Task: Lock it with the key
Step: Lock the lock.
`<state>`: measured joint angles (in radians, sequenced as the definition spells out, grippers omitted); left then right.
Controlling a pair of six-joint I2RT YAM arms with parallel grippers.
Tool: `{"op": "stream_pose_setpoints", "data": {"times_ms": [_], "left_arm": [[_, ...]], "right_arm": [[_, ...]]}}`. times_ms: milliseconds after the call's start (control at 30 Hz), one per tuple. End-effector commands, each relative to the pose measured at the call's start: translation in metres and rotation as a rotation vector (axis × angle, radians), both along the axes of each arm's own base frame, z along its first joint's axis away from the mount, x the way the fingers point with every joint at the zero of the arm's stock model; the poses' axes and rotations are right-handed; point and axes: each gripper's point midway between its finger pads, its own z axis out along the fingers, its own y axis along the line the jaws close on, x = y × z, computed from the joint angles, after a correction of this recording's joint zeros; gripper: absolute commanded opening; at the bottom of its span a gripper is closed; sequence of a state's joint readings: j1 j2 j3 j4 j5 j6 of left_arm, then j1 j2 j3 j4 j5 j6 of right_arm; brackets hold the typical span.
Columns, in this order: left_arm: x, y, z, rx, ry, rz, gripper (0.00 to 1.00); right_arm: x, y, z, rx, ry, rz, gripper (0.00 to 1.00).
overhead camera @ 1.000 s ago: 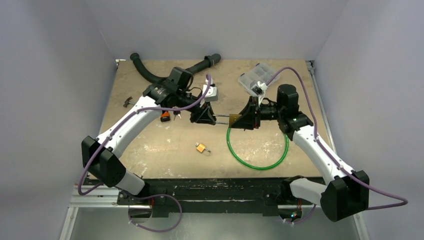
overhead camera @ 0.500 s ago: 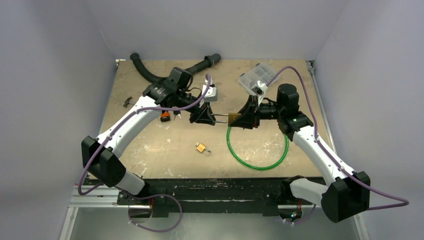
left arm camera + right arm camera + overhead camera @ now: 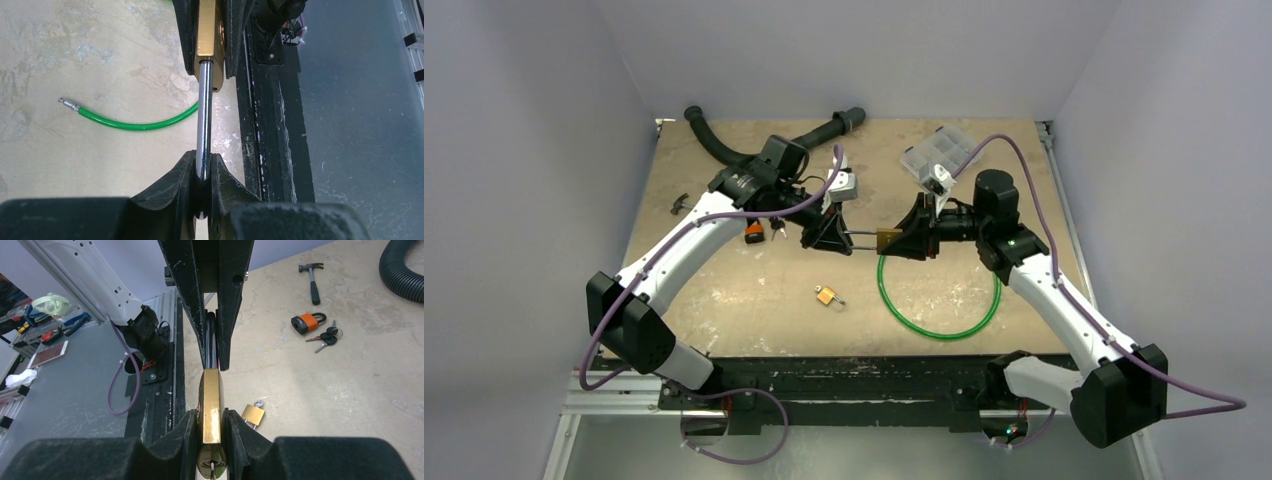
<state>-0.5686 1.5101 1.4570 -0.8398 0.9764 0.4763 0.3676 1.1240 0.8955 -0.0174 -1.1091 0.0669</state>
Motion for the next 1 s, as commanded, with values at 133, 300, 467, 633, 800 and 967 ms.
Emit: {"op": "stream_pose_setpoints", "data": {"times_ms": [133, 300, 467, 633, 800, 967], "left_arm": [[-0.010, -0.036, 0.040, -0.166, -0.004, -0.078, 0.00], [-0.012, -0.046, 0.049, -0.201, -0.007, -0.078, 0.00], [-0.019, -0.057, 0.053, -0.218, -0.017, -0.088, 0.00], [-0.017, -0.069, 0.061, -0.267, -0.031, -0.068, 0.00], [-0.017, -0.079, 0.066, -0.289, -0.045, -0.071, 0.00], [-0.020, -0.087, 0.069, -0.307, -0.054, -0.086, 0.00]], "right_arm": [[-0.002, 0.023, 0.045, 0.070, -0.227, 0.037, 0.00], [-0.010, 0.033, 0.038, 0.066, -0.212, 0.078, 0.00], [-0.014, 0.040, 0.036, 0.072, -0.212, 0.107, 0.00], [-0.024, 0.049, 0.036, 0.086, -0.200, 0.143, 0.00], [-0.028, 0.056, 0.036, 0.102, -0.199, 0.156, 0.00], [-0.032, 0.062, 0.037, 0.121, -0.188, 0.174, 0.00]]}}
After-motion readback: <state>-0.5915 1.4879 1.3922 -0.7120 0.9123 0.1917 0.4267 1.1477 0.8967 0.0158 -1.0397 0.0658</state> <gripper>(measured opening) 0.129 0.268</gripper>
